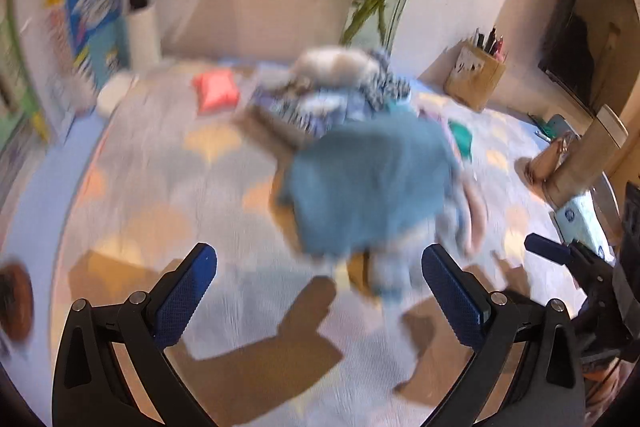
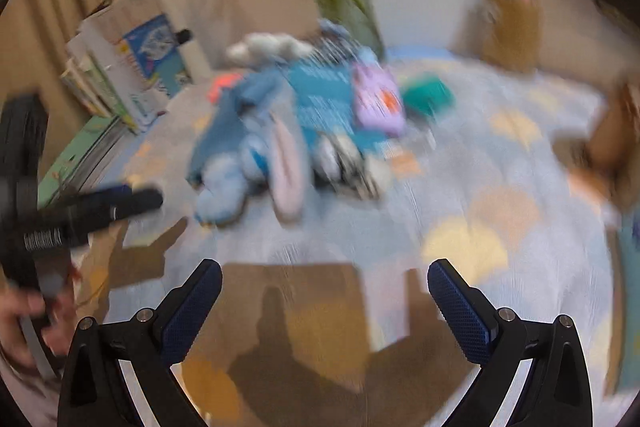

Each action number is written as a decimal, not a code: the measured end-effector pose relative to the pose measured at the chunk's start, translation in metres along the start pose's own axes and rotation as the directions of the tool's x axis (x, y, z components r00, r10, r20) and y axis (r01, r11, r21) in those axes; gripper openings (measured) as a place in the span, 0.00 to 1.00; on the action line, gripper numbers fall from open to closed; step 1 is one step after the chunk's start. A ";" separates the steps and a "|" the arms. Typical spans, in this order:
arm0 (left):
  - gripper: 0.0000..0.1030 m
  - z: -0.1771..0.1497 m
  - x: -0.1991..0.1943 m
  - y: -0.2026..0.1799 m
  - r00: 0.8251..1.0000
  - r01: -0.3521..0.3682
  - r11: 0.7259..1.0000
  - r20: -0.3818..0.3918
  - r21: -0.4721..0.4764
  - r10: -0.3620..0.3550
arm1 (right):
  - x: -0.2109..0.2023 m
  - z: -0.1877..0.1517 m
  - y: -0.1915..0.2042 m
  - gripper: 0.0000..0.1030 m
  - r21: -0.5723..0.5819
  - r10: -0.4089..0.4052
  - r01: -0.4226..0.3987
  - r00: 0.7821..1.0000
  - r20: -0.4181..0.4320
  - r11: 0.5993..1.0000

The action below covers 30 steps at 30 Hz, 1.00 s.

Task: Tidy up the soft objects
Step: 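Grasp the blue cloth with the left tool while the right tool grasps the pink wipe pack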

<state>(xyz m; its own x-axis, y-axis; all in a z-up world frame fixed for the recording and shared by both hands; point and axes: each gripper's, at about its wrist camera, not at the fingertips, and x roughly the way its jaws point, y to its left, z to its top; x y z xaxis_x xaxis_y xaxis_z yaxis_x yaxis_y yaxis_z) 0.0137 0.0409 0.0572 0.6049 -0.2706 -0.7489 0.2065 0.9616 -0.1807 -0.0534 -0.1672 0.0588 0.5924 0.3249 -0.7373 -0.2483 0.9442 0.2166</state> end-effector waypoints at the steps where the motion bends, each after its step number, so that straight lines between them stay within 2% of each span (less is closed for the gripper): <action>1: 0.99 0.010 0.011 0.000 0.999 0.032 0.999 -0.023 0.018 -0.031 | 0.001 0.008 0.004 1.00 -0.028 0.005 -0.005 1.000 0.015 1.000; 5: 0.99 0.029 0.043 -0.002 0.993 0.093 0.996 -0.070 0.004 -0.092 | 0.011 0.039 -0.001 1.00 -0.044 0.028 -0.027 0.999 0.027 0.999; 8: 0.99 0.030 0.049 -0.013 0.986 0.162 0.986 -0.051 0.027 -0.161 | 0.025 0.063 -0.029 1.00 0.035 0.045 -0.046 0.999 0.026 0.998; 10: 0.98 0.030 0.060 -0.021 0.980 0.187 0.982 -0.077 0.042 -0.183 | 0.040 0.077 -0.046 1.00 0.096 0.072 -0.073 0.997 0.013 0.993; 11: 0.93 0.028 0.063 -0.024 0.977 0.205 0.977 -0.070 0.052 -0.201 | 0.049 0.083 -0.053 1.00 0.119 0.076 -0.076 0.997 0.003 0.990; 12: 0.69 0.025 0.062 -0.025 0.974 0.225 0.972 -0.046 0.062 -0.223 | 0.059 0.089 -0.057 0.96 0.136 0.079 -0.077 0.997 -0.009 0.988; 14: 0.64 0.020 0.058 -0.028 0.972 0.235 0.970 -0.017 0.059 -0.235 | 0.080 0.095 -0.061 0.75 0.156 0.080 -0.070 0.995 -0.059 0.985; 15: 0.62 0.019 0.054 -0.028 0.975 0.222 0.973 -0.003 0.063 -0.222 | 0.088 0.097 -0.060 0.47 0.156 0.080 -0.068 0.994 -0.075 0.985; 16: 0.62 0.018 0.047 -0.029 0.979 0.203 0.977 0.019 0.069 -0.205 | 0.094 0.096 -0.060 0.38 0.166 0.068 -0.053 0.994 -0.086 0.985; 18: 0.62 0.017 0.032 -0.028 0.984 0.162 0.984 0.060 0.080 -0.167 | 0.093 0.093 -0.065 0.38 0.206 0.085 -0.070 0.994 -0.062 0.976; 20: 0.63 0.018 0.022 -0.026 0.981 0.171 0.983 0.076 0.067 -0.176 | 0.085 0.089 -0.067 0.37 0.223 0.096 -0.088 0.995 -0.027 0.971; 22: 0.73 0.020 0.023 -0.020 0.979 0.194 0.980 0.051 0.040 -0.195 | 0.076 0.090 -0.067 0.37 0.211 0.091 -0.090 0.996 0.003 0.973; 24: 0.75 0.016 0.035 -0.020 0.989 0.150 0.988 -0.001 0.035 -0.150 | 0.075 0.093 -0.065 0.38 0.208 0.124 -0.119 0.992 -0.015 0.971; 25: 0.74 0.013 0.037 -0.020 0.992 0.123 0.992 -0.001 0.034 -0.123 | 0.077 0.093 -0.065 0.38 0.210 0.125 -0.117 0.992 -0.023 0.971; 30: 0.74 0.007 0.023 -0.012 0.989 0.135 0.991 0.071 -0.019 -0.133 | 0.085 0.085 -0.061 0.39 0.201 0.109 -0.096 0.993 -0.055 0.975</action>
<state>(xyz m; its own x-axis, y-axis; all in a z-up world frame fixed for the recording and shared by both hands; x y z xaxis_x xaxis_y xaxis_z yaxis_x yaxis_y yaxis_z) 0.0309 0.0232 0.0467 0.6251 -0.3987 -0.6711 0.2715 0.9171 -0.2920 0.0774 -0.1923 0.0377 0.5187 0.4224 -0.7433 -0.1446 0.9002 0.4107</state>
